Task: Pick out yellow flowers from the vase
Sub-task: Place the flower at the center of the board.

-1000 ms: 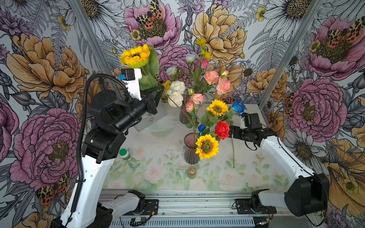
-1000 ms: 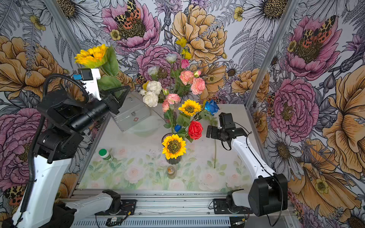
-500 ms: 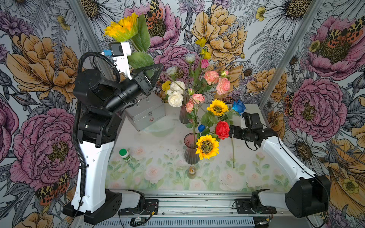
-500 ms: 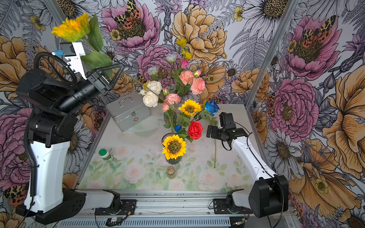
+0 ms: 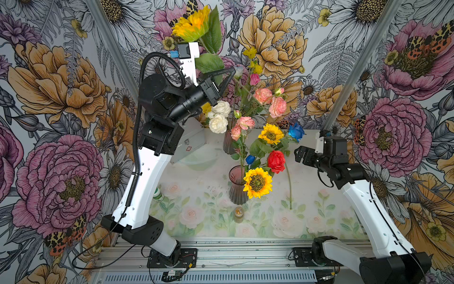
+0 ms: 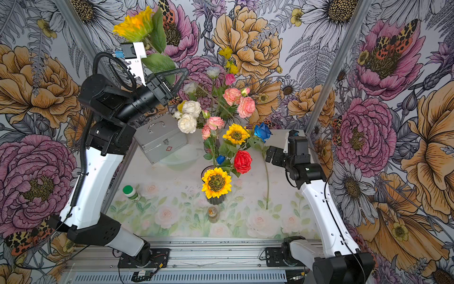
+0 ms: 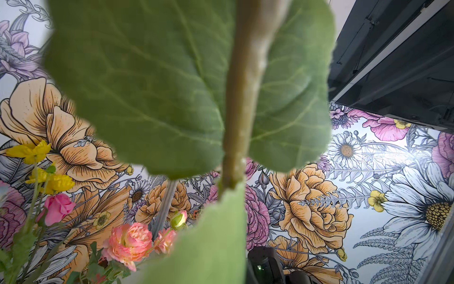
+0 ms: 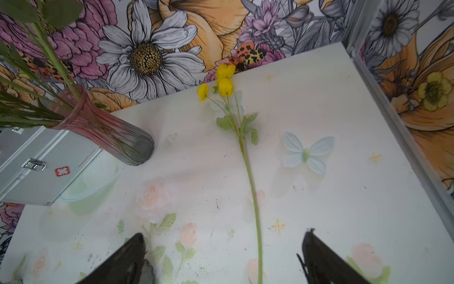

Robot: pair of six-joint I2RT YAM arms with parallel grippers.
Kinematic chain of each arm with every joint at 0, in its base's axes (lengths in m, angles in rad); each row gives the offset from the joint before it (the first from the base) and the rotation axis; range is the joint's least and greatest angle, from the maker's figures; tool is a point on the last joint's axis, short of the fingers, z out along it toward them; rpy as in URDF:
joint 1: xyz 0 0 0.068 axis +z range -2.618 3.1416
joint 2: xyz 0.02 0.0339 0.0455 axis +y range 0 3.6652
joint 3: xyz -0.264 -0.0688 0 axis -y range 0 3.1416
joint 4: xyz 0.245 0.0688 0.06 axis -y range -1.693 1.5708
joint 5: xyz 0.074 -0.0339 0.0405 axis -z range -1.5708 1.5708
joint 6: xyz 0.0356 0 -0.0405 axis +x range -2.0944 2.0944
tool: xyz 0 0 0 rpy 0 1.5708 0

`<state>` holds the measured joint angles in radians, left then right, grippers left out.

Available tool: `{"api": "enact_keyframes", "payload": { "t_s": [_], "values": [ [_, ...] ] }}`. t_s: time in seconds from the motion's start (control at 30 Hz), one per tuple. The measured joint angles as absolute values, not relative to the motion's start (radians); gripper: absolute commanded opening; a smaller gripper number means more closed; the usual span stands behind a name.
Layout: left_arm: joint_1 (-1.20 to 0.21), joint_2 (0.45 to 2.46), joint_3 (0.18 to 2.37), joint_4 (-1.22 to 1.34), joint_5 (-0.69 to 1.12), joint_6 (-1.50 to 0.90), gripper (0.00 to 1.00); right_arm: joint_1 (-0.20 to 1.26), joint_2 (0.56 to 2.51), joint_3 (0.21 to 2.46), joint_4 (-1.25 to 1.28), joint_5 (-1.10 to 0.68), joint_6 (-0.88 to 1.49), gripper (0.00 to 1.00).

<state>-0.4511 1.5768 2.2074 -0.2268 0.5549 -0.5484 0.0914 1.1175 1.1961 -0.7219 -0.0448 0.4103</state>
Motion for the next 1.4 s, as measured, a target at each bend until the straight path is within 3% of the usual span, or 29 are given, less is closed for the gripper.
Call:
{"api": "enact_keyframes", "payload": {
  "t_s": [0.77, 1.4],
  "values": [
    [-0.570, 1.957, 2.590, -0.173, 0.558, -0.542, 0.00, 0.070, 1.027, 1.545, -0.812, 0.078, 0.384, 1.00],
    [-0.651, 2.086, 2.595, -0.266, 0.540, -0.473, 0.00, 0.070, 1.173, 1.715, -0.819, -0.239, 0.305, 0.95]
  ]
}}
